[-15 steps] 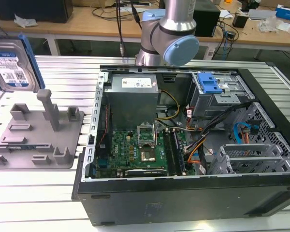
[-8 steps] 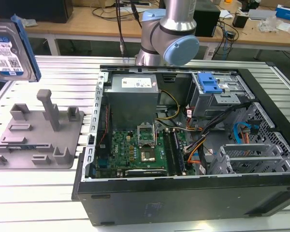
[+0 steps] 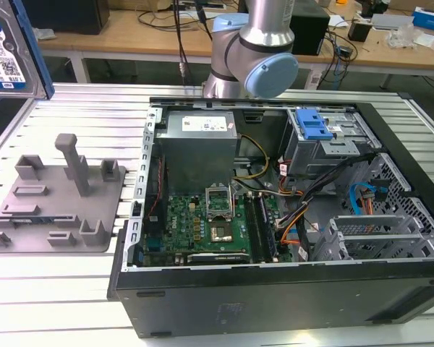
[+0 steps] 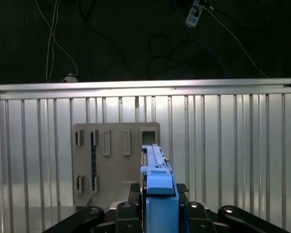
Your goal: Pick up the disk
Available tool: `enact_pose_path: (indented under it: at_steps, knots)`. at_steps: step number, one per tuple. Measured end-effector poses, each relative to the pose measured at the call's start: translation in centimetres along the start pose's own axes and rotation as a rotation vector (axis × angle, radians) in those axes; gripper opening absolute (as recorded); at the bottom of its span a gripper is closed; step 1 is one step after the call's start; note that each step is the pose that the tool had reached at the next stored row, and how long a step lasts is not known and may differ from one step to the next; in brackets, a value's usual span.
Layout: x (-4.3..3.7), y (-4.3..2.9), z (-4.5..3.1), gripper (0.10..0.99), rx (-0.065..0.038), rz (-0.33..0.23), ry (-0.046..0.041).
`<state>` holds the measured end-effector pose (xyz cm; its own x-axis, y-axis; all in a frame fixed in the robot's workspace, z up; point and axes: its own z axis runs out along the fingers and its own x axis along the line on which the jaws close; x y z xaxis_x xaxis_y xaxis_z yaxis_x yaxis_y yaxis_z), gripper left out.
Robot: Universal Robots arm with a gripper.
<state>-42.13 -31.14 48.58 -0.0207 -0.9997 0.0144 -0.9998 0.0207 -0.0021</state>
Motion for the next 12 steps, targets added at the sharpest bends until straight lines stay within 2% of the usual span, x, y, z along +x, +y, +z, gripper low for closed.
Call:
enact_pose_path:
  at_steps: [12]
  knots:
    - [0.02, 0.0, -0.01, 0.365, 0.0, 0.0, -0.0002]
